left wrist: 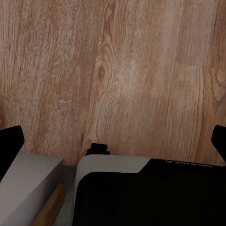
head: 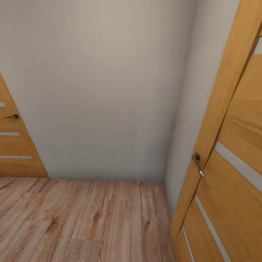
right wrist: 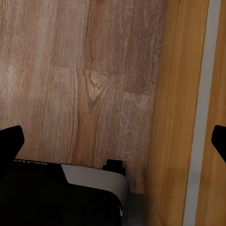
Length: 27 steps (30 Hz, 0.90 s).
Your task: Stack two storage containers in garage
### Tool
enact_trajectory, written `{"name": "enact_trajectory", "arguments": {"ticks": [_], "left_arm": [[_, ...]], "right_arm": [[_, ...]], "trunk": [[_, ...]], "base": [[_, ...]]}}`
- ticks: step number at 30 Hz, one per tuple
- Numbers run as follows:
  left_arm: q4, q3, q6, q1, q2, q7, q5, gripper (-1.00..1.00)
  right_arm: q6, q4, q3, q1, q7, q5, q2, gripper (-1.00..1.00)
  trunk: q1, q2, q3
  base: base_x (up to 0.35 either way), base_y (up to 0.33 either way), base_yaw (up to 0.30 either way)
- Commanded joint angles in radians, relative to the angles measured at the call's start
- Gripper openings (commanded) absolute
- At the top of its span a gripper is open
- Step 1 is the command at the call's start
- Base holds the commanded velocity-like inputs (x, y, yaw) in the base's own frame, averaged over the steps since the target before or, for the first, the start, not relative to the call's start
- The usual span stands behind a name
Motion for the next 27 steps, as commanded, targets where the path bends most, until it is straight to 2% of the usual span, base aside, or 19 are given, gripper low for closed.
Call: {"name": "enact_trajectory", "arguments": {"ticks": [1,6,14,27], "left_arm": [[0.005,0.006,-0.007,-0.002,0.0,0.001,0.001,1.0],[0.005,0.006,-0.007,-0.002,0.001,0.001,0.001,1.0],[0.004,0.006,-0.007,-0.002,0.001,0.001,0.001,1.0],[0.005,0.006,-0.007,-0.002,0.0,0.001,0.001,1.0]], "right_arm": [[-0.007,0.004,-0.007,-0.002,0.001,0.01,-0.001,1.0],[-0.007,0.004,-0.007,-0.002,0.001,0.01,-0.001,1.0],[-0.007,0.004,-0.007,-0.002,0.001,0.01,-0.001,1.0],[-0.007,0.004,-0.007,-0.002,0.001,0.01,-0.001,1.0]], "trunk": [[0.001,-0.002,-0.002],[0.001,-0.002,-0.002],[0.001,-0.002,-0.002],[0.001,-0.002,-0.002]], "base": [[0.0,0.0,0.0],[0.041,0.0,0.0],[0.184,0.0,0.0],[0.014,0.0,0.0]]}}
